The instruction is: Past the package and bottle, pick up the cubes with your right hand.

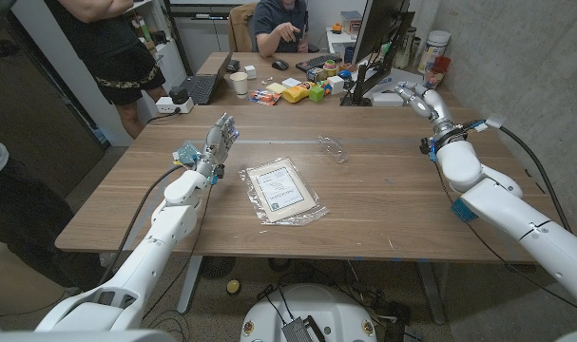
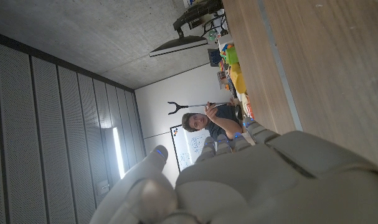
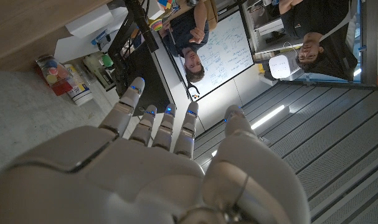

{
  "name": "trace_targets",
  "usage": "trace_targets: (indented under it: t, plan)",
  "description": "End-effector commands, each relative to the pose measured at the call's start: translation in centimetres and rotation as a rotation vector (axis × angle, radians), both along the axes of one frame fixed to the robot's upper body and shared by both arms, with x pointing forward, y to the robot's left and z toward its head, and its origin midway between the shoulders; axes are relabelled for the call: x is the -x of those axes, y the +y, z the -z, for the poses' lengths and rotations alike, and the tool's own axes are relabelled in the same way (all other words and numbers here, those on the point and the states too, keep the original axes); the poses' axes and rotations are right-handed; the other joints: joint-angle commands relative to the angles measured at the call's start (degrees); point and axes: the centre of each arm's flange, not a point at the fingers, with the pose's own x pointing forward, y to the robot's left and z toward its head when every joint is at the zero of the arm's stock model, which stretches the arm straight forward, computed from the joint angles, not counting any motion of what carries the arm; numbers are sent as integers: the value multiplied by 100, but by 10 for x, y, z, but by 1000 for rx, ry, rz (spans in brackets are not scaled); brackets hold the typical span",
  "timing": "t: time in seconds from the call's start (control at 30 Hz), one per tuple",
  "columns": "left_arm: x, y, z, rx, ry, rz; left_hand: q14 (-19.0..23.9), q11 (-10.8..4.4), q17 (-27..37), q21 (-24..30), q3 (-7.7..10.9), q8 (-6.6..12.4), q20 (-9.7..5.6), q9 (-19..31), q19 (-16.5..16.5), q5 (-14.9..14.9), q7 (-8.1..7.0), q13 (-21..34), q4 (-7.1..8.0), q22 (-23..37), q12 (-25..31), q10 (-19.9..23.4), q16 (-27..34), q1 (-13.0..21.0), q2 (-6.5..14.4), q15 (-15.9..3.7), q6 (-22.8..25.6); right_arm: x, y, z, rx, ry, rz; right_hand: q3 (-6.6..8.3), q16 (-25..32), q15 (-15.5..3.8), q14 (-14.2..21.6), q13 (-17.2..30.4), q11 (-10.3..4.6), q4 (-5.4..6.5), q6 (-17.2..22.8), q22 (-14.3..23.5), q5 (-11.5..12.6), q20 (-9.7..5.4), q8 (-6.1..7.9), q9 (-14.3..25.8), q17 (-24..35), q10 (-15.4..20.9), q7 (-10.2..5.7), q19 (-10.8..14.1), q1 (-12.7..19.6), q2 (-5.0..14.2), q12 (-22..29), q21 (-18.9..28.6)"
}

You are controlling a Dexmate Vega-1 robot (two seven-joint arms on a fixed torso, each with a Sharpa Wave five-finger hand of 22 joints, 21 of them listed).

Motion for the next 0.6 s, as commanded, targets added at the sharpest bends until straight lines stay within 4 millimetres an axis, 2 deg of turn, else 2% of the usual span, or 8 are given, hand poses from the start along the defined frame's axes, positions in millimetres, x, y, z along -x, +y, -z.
trace_targets:
  t: [0.03,0.23,0.47,0.6]
  plan:
    - [3,3,-1,1,-7,-8,-271,9,10,41,-11,33,0,14,-78,26,-24,16,3,31,32,-54,43,-52,399,-3,-46,26,-10,-5,45,-45,213,5,-27,126,-67,15,-10,-39,13,8,-10,93,-35,13,16,-119,-72,-65,111,-27,-57,14]
    - [5,4,1,7,-5,-11,-268,0,10,42,-17,34,-1,14,-77,27,-23,16,3,31,34,-52,45,-55,395,-3,-45,34,-14,0,64,-33,327,17,-5,213,-85,22,-38,-22,-15,11,16,522,-89,28,29,-197,-192,-45,181,43,-61,45]
    - [7,5,3,12,-4,-10,-266,5,10,45,-24,36,-5,14,-71,28,-29,16,3,32,34,-52,47,-59,393,0,-39,40,-12,5,79,-27,400,-44,0,228,-114,26,-66,20,-7,11,2,747,-103,41,41,-264,-189,-175,120,12,-70,5]
    - [7,4,7,13,-1,-8,-270,3,10,43,-27,35,1,14,-78,29,-28,16,4,32,32,-57,45,-60,393,1,-41,45,-8,6,103,-23,462,-66,0,228,-127,26,-74,41,-9,11,-4,775,-106,46,46,-277,-178,-219,87,8,-69,-4]
